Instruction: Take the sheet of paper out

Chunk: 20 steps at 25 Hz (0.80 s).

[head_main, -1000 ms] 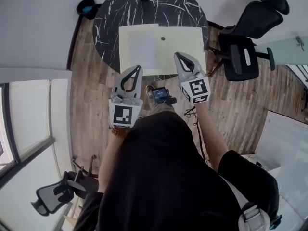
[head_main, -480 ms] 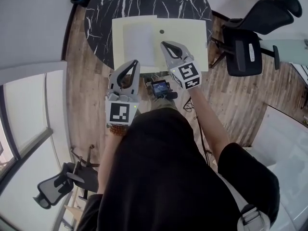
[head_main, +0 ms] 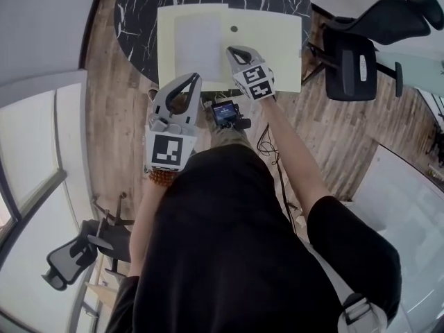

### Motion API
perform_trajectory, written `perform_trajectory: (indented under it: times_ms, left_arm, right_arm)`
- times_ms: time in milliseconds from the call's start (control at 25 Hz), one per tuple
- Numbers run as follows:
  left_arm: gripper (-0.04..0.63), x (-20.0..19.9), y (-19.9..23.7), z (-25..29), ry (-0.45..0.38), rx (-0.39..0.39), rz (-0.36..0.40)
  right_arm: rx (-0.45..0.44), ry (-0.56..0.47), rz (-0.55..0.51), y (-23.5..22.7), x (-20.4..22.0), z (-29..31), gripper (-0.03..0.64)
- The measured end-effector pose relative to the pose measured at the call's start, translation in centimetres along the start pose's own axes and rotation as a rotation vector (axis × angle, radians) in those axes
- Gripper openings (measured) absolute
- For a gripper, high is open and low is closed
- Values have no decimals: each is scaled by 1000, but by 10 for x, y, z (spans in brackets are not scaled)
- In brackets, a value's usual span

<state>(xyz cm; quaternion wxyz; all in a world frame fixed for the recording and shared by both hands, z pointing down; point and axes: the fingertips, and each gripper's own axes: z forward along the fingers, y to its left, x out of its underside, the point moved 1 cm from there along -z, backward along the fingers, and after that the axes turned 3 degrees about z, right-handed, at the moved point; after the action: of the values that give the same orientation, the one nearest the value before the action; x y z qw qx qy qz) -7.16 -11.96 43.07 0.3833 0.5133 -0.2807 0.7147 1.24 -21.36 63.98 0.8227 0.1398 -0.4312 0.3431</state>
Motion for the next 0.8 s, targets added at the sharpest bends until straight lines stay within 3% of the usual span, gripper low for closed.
perform_trajectory:
  times_ms: [120,320,400,440,680,800]
  left_arm:
    - [0,7,6,-5,14,-28,-8]
    - [0,11,16,-14,21,-62,-24]
    - [0,12,22,-17,18,-83,-36]
    - [0,12,25,-18,19,-92,-37]
    - [0,14,39,-21,1,-119,-38]
    - [0,15,46,-22,33,-135,-52]
  right_arm:
    - [-42,73,53,-2,21,19,0]
    - [-156,213,372,-1,57,43,2]
    - [-179,265,453,-1,67,47,17]
    - [-188,282,470,0,70,48,44]
    - [-218,303,519,2,67,58,48]
    - [-236,331,516,11,64,65,76]
